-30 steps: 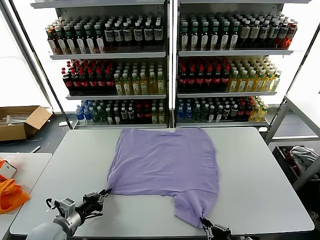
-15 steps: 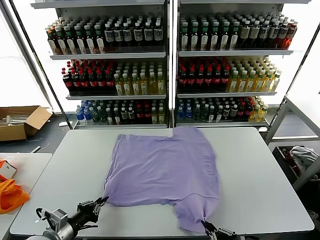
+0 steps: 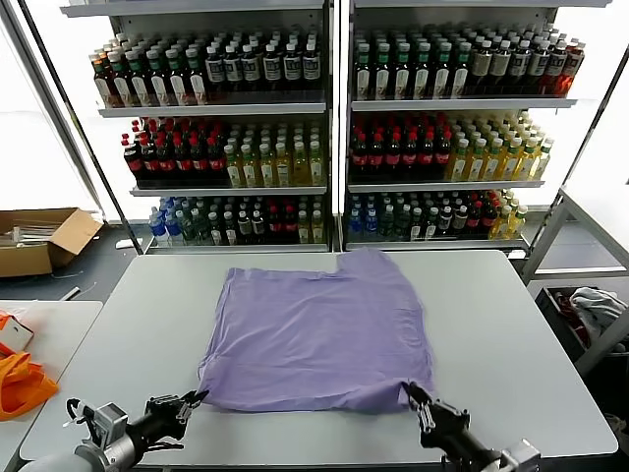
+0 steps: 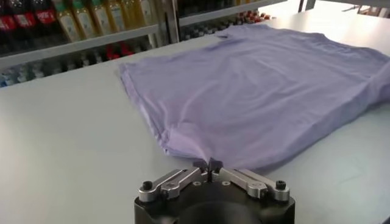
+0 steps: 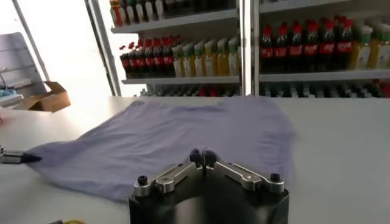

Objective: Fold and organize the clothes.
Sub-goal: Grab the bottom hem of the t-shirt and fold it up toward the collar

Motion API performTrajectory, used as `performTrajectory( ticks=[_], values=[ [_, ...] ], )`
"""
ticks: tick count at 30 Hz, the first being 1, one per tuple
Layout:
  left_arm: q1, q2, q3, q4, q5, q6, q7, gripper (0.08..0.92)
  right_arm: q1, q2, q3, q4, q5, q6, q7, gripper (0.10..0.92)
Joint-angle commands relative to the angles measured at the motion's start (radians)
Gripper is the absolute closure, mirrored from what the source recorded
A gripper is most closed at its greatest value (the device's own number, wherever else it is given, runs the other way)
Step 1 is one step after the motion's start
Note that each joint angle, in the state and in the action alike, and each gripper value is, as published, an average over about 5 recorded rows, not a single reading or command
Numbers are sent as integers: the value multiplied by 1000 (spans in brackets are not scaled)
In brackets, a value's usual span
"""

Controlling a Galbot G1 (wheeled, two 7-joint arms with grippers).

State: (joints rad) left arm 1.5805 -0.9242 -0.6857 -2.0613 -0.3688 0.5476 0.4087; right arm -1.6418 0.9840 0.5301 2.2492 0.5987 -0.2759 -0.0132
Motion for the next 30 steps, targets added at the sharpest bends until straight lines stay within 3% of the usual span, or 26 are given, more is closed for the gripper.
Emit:
performTrajectory(
  ticks=[1, 23, 30],
  values=[
    [-123, 49, 41, 51, -40, 30, 20, 911, 221, -44, -19, -147, 89, 35, 38, 918],
    [-525, 44, 236, 347, -153, 30, 26, 911, 551, -106, -269, -440, 105, 13, 56, 918],
    [-633, 1, 290, 465, -190, 21, 9, 910, 562, -92, -281, -454, 107, -22, 67, 912]
  ],
)
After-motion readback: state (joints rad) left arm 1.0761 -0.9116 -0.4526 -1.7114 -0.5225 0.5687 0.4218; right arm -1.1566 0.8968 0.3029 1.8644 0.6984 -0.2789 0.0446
